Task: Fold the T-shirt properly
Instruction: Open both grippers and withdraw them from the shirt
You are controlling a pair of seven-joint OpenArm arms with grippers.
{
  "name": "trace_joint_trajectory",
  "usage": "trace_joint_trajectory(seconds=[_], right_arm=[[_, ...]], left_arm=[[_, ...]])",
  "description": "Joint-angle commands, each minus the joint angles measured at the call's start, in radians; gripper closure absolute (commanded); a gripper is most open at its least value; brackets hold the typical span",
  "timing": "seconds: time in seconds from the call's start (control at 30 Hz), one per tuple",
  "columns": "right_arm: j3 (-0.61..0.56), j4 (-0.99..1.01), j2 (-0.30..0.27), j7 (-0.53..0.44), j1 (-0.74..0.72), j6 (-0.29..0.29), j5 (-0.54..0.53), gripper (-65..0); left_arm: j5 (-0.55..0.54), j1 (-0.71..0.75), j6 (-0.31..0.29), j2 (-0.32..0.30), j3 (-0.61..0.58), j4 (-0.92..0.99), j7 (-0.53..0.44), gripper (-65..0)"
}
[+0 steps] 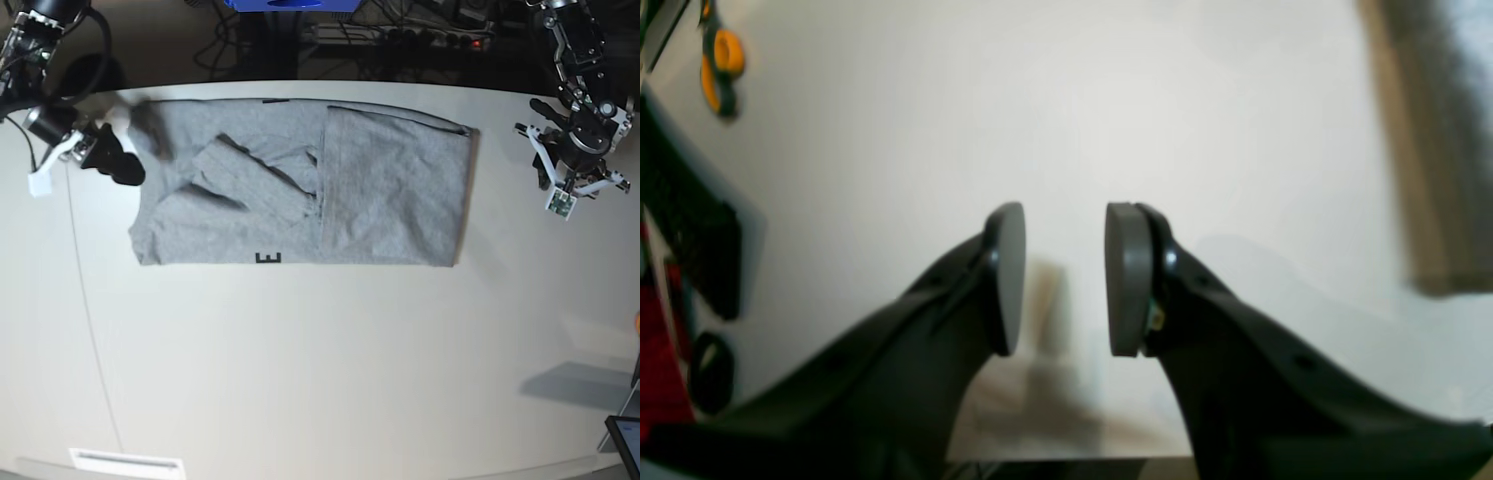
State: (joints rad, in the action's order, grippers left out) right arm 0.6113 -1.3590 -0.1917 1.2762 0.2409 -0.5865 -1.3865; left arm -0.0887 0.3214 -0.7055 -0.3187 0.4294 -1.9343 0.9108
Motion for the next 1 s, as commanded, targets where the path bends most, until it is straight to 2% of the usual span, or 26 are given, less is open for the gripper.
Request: trace_joint_trajectory(seconds=[0.0, 0.13, 0.23, 0.4, 0.5, 0.6, 0.67, 0.8, 0.87, 0.97], right_arm=[[-0.021, 0.000, 0.008, 0.023, 0.007, 0.004, 0.020, -60.8], [-0.084, -0.003, 0.024, 0.021, 0.007, 0.004, 0.020, -60.8], [-0.090, -0.004, 0.050, 0.024, 0.010, 0.010, 0.022, -60.8], [-0.092, -0.006, 0.085, 0.033, 0.010, 0.125, 0.022, -60.9], [-0.092, -0.030, 0.090, 0.027, 0.008, 0.139, 0.022, -60.8], [-0.083, -0.095, 0.067, 0.021, 0.004, 0.153, 0.023, -60.8], [-0.081, -0.159, 0.034, 0.020, 0.004, 0.202, 0.019, -60.8], [-0.029, -0.288, 0.030, 0.012, 0.008, 0.320, 0.020, -60.8], [-0.018, -0.326, 0.028, 0.010, 0.004, 0.360, 0.022, -60.8], [-0.023, -0.328, -0.007, 0.006, -0.002, 0.409, 0.052, -60.8]], left_arm=[[0.002, -0.006, 0.007, -0.006, 0.006, -0.009, -0.011, -20.5], [0.002, -0.015, 0.007, 0.000, 0.006, 0.017, -0.011, -20.5], [0.002, -0.031, 0.007, 0.002, 0.006, 0.046, -0.012, -20.5], [0.002, -0.057, 0.007, 0.002, 0.004, 0.095, -0.012, -20.5], [-0.003, -0.058, 0.007, 0.002, 0.004, 0.098, -0.012, -20.5], [-0.004, -0.058, 0.007, 0.002, 0.004, 0.100, -0.012, -20.5], [-0.001, -0.058, 0.007, 0.002, 0.004, 0.100, -0.014, -20.5], [-0.006, -0.058, 0.007, 0.002, 0.004, 0.101, -0.014, -20.5], [-0.006, -0.058, 0.007, 0.002, 0.004, 0.101, -0.014, -20.5], [-0.006, -0.058, 0.007, 0.002, 0.004, 0.100, -0.014, -20.5]])
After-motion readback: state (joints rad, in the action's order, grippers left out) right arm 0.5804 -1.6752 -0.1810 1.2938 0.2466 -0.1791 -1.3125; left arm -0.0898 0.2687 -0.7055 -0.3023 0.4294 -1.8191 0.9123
